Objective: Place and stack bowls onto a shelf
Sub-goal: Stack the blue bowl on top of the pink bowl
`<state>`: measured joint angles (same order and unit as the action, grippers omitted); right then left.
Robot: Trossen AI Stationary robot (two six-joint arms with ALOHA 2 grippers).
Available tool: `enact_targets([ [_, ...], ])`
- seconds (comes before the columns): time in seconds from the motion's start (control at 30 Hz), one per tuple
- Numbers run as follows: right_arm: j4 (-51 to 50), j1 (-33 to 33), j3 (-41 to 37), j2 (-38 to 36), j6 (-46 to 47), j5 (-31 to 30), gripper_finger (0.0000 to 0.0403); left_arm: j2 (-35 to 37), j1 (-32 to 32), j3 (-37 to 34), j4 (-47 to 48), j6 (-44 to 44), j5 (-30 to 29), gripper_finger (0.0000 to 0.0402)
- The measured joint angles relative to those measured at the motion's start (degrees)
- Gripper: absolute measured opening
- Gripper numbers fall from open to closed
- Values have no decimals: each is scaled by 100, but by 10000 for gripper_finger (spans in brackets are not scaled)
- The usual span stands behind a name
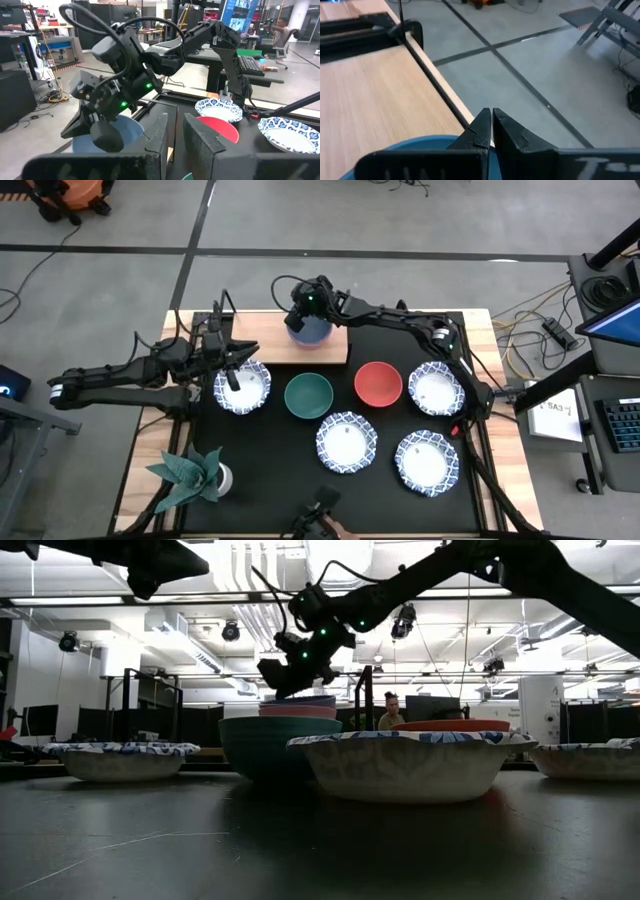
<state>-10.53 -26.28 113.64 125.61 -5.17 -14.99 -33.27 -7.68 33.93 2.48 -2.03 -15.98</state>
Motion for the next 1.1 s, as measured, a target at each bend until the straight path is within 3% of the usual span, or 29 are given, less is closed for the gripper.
enact_targets([
  [0.47,187,-67,-54,-97,146,186,9,-1,0,0,11,0,1,40],
  [0.83,1475,-138,-972,-47,382,344,9,0,0,0,13,0,2,40],
  [1.1,2165,-138,-1165,-66,324,340,9,-1,0,0,15,1,3,40],
])
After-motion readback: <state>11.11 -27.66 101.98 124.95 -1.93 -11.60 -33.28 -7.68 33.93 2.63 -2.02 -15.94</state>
